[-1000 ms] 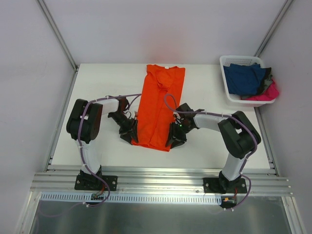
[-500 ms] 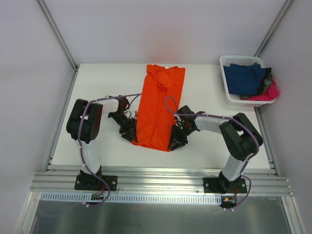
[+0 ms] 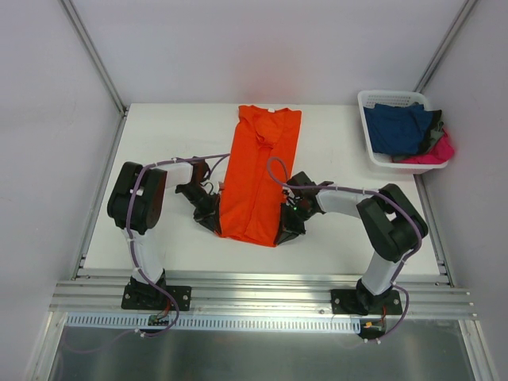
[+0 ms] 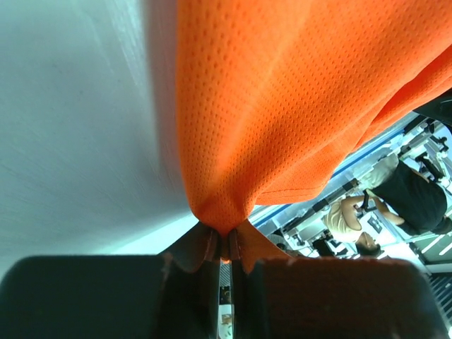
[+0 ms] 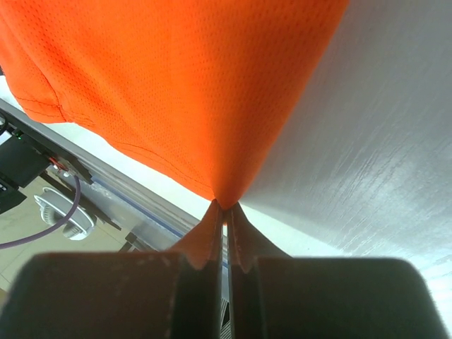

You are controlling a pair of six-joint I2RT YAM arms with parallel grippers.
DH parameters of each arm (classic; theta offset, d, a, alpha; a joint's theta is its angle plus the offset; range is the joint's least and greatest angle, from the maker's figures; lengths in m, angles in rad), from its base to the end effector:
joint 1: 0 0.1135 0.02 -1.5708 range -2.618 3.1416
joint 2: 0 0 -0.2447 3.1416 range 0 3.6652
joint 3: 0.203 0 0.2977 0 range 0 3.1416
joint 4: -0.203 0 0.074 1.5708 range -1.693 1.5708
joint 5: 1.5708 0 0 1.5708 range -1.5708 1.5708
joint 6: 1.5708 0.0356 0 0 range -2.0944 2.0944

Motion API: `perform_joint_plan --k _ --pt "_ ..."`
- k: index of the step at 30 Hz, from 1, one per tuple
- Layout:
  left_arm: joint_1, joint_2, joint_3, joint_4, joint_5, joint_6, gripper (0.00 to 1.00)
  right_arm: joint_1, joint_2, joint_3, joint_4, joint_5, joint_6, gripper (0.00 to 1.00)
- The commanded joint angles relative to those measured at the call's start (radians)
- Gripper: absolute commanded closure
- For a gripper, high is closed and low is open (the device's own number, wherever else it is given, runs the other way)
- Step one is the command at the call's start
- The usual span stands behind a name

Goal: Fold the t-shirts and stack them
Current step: Grab the bottom of the folded rectangular tshirt with both arms, then fold the folded rectangular tshirt in 1/3 of the way

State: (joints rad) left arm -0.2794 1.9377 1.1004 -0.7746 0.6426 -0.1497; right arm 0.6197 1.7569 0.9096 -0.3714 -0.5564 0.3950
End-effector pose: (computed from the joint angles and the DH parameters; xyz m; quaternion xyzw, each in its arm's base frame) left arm 0.3242 -0.1152 0.0631 -0.0550 -0.9470 0.3043 0.0863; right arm 0.2652 0.2123 0.0773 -0.1539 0.9353 0.3181 0.0158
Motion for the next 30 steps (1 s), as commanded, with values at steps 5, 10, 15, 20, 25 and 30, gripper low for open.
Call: perform_joint_plan --k 5,10,15,20,25,30 --pt "0.006 -0.088 -0.016 -0.018 -0.012 -0.007 1.0 0.005 -0.077 0.032 -0.031 0.032 -0.039 0.99" --pt "-0.01 -0.141 -0.028 -0.02 -0.014 -0.002 1.0 0.0 -0.16 0.032 -0.072 0.039 -0.068 1.0" --pt "-0.049 -0.213 -0.025 -0.02 -0.032 0.001 1.0 -0.012 -0.23 0.041 -0.101 0.058 -0.11 1.0" --pt "-0.064 -0.233 0.025 -0.023 -0.046 0.01 1.0 -0.024 -0.292 0.04 -0.118 0.079 -0.134 0.99" --pt "-0.092 -0.223 0.093 -0.046 -0.041 0.027 1.0 -0.052 -0.313 0.063 -0.129 0.09 -0.156 1.0" --pt "-0.127 -0.264 0.104 -0.069 -0.047 0.038 1.0 -0.069 -0.341 0.069 -0.146 0.092 -0.166 0.99"
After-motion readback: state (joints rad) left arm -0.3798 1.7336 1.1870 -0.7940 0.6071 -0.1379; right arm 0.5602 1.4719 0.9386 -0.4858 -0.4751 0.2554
